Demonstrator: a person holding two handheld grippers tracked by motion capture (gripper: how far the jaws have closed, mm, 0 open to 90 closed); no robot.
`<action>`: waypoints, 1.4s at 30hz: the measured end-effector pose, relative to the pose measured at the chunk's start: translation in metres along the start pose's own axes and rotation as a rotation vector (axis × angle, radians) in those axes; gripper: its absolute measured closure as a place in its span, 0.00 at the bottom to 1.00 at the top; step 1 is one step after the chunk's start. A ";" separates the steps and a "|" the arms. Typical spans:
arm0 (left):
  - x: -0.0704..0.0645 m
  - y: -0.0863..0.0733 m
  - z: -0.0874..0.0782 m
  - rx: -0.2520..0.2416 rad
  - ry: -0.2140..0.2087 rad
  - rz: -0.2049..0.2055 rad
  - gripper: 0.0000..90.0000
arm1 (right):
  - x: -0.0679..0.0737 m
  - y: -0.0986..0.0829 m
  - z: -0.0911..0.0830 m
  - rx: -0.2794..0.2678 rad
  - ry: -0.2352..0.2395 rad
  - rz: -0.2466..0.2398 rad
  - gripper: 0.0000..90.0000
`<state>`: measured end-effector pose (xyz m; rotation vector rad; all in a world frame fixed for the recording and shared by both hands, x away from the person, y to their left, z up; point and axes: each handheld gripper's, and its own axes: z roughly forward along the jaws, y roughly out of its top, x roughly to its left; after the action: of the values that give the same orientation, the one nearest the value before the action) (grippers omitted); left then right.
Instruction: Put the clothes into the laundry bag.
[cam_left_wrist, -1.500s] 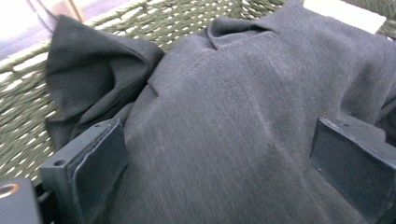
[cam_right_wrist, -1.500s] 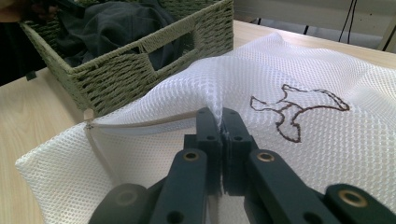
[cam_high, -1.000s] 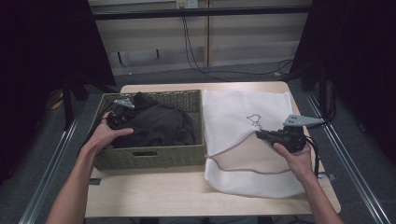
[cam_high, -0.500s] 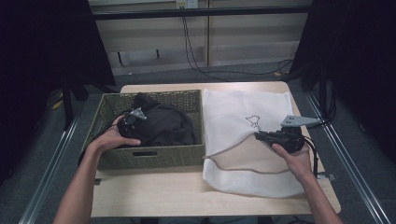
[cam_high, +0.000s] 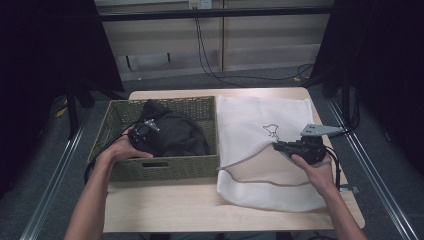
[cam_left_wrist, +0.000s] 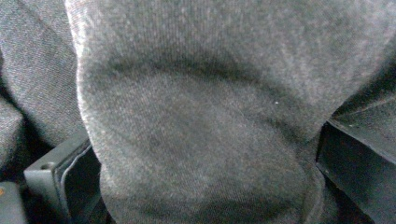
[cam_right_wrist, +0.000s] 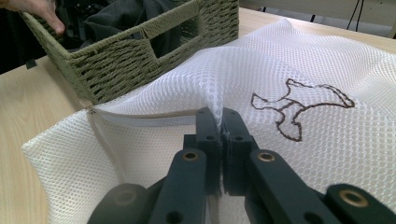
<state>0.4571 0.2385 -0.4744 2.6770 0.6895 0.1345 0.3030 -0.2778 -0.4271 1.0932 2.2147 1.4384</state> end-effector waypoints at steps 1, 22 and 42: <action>0.001 0.002 -0.001 0.028 0.006 0.003 0.00 | 0.000 0.000 0.000 0.000 0.000 -0.001 0.98; 0.007 0.010 -0.020 0.074 0.048 -0.061 0.73 | 0.000 0.000 0.002 0.002 0.002 0.002 0.98; 0.006 0.001 -0.068 -0.162 0.000 -0.127 0.83 | 0.001 0.001 0.002 -0.007 -0.012 0.001 0.98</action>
<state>0.4507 0.2634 -0.4114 2.4715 0.8105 0.1500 0.3042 -0.2757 -0.4269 1.0979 2.1997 1.4344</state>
